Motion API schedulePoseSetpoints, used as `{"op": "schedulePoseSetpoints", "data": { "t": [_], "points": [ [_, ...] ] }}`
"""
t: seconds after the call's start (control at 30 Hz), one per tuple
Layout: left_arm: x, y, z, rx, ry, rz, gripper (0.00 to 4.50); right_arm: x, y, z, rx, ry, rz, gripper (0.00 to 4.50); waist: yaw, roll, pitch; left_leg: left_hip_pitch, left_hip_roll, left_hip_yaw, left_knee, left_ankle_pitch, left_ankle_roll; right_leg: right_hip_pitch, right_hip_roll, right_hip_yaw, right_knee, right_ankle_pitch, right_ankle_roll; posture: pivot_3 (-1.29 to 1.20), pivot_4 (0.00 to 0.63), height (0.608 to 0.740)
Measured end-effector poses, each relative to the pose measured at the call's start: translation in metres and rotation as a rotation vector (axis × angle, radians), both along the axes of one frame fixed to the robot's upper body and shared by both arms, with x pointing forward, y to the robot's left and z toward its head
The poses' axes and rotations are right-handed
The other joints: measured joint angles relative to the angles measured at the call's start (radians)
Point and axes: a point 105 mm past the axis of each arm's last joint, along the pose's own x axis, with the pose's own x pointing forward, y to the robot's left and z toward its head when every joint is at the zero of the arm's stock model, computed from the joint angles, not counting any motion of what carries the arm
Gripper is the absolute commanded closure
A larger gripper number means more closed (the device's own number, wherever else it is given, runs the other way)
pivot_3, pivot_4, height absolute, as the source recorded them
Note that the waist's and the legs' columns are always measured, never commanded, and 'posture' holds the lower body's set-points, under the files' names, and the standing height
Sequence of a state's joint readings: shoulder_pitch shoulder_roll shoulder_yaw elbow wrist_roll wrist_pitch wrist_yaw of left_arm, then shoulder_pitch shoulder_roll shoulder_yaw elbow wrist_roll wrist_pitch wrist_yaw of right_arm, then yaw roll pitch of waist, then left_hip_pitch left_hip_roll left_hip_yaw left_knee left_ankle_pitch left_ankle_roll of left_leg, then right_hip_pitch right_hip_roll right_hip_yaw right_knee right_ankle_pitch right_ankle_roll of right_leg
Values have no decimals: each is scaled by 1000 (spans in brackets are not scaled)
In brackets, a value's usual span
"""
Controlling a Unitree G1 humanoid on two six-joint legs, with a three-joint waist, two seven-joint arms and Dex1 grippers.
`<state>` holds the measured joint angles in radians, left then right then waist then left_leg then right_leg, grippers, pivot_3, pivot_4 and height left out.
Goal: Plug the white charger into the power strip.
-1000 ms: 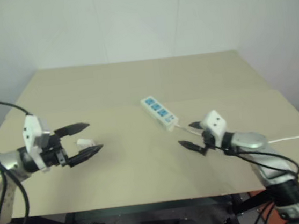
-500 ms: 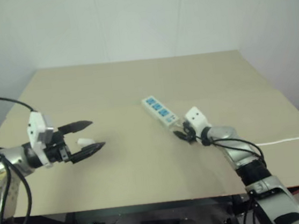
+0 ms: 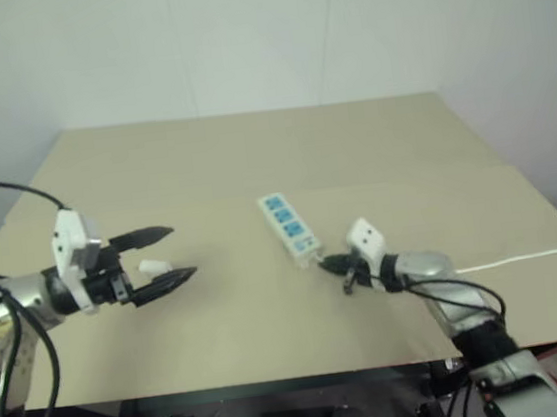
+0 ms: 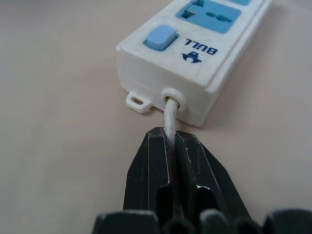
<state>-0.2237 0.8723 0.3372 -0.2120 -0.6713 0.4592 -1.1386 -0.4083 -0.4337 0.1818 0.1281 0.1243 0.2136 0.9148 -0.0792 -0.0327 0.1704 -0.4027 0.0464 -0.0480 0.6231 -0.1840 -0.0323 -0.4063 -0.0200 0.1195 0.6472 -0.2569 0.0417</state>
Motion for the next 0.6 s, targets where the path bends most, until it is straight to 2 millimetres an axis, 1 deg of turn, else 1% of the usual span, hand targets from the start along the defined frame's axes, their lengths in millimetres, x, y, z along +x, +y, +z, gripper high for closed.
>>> {"op": "schedulePoseSetpoints", "data": {
  "t": [0.1,0.13,0.17,0.2,0.27,0.33,0.4,0.5,0.57,0.6],
  "points": [
    [0,-1,1,1,-5,-6,0,-15,-2,-5,-43,-30,115,3187,2,0,0,1,0,0,1,0,0,1,0,0,0,0,0,0,150,740],
    [0,-1,2,1,-6,-8,0,-18,-3,-7,-55,-33,136,2788,3,0,0,1,0,0,1,0,0,1,0,0,0,0,0,0,150,740],
    [0,-2,2,2,-7,-11,0,-19,-5,-9,-67,-31,152,2501,3,0,0,2,0,0,1,0,0,2,0,0,1,0,0,0,150,740],
    [0,-2,2,2,-8,-15,0,-19,-8,-12,-78,-24,153,2123,5,0,0,3,0,0,1,0,0,2,0,0,1,0,0,0,150,740],
    [0,-2,2,2,-6,-17,0,-16,-11,-13,-88,-35,145,1449,6,0,0,4,0,0,1,0,0,3,0,0,1,0,0,0,150,740],
    [0,-2,2,2,-5,-16,0,-12,-14,-11,-86,-49,125,689,8,0,0,4,0,0,1,0,0,4,0,0,1,0,0,0,150,740],
    [1,-2,3,1,-7,-17,0,-10,-18,-8,-64,-47,104,43,9,0,0,4,0,0,1,0,0,3,0,0,1,0,0,0,150,740],
    [1,-2,3,1,-8,-17,0,-14,-22,2,36,-22,90,17,10,0,0,2,0,0,1,0,0,2,0,0,0,0,0,0,150,740],
    [1,-2,3,1,-8,-17,0,-17,-17,14,105,-36,83,17,10,0,0,2,0,0,1,0,0,2,0,0,0,0,0,0,150,740],
    [1,-2,3,1,-8,-17,0,-18,-11,18,146,-51,70,17,9,0,0,2,0,0,1,0,0,2,0,0,0,0,0,0,150,740]
  ]
}}
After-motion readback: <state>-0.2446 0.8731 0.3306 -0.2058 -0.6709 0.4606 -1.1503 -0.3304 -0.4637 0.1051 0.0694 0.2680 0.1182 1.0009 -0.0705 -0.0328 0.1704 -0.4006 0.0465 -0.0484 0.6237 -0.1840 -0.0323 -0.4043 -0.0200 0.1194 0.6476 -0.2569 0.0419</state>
